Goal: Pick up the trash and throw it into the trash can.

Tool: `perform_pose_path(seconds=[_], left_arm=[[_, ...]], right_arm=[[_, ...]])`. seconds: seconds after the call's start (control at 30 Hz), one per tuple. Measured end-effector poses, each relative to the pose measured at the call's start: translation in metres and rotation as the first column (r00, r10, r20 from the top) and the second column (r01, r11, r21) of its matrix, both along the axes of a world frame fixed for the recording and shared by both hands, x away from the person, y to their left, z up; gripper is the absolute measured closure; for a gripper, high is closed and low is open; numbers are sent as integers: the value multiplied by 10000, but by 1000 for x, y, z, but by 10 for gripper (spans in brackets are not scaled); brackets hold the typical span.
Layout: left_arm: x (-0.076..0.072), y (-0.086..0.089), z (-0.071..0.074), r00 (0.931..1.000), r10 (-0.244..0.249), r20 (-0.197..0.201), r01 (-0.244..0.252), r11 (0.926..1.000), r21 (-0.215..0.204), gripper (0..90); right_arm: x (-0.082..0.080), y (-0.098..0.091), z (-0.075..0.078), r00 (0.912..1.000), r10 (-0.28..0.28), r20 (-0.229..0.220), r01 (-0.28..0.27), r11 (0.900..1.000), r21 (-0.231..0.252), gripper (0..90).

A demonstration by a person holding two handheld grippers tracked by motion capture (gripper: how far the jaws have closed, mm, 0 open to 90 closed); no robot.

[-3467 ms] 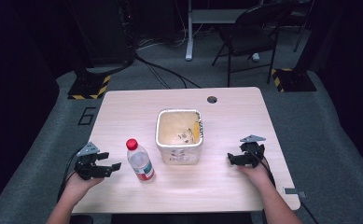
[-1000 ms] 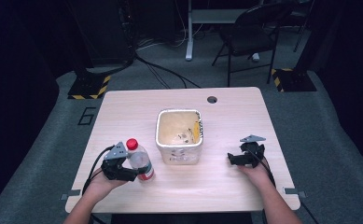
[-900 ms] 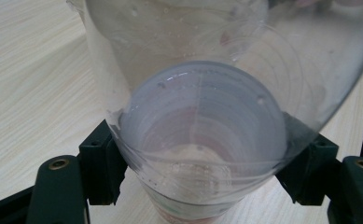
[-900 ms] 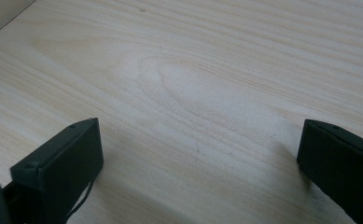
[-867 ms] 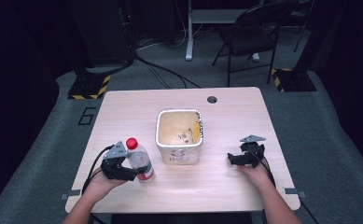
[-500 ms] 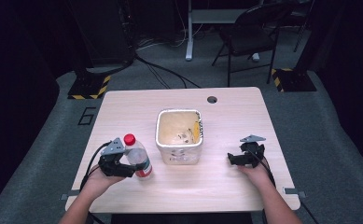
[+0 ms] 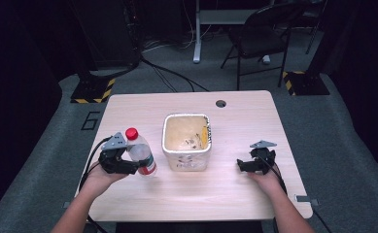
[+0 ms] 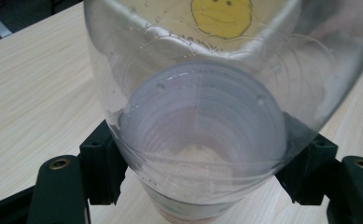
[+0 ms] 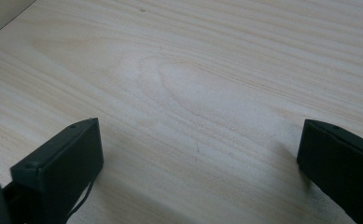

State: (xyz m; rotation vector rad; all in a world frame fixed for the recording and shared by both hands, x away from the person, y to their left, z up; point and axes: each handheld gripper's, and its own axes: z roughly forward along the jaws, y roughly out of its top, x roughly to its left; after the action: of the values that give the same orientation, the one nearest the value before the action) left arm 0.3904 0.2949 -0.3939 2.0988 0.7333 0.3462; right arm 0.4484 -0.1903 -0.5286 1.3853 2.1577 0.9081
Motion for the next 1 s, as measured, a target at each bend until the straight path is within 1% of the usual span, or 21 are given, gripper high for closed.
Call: perform_pose_path(seconds=[0.27, 0.67, 0.83, 1.0], left_arm=[[6, 0, 19, 9999, 82, 85, -82, 10000, -12, 278], [14, -4, 40, 9999, -51, 100, 47, 9994, 348, 278], [17, -7, 48, 10000, -3, 26, 2, 9994, 356, 279], [21, -8, 54, 10000, -15, -36, 16, 9996, 271, 279]], right_arm=[[0, 0, 0, 10000, 0, -2, 0, 10000, 1, 0], [0, 0, 0, 10000, 10, 4, -10, 10000, 2, 0], [0, 0, 0, 10000, 22, 5, -22, 10000, -1, 0], [0, 0, 0, 10000, 24, 7, -24, 10000, -1, 0]])
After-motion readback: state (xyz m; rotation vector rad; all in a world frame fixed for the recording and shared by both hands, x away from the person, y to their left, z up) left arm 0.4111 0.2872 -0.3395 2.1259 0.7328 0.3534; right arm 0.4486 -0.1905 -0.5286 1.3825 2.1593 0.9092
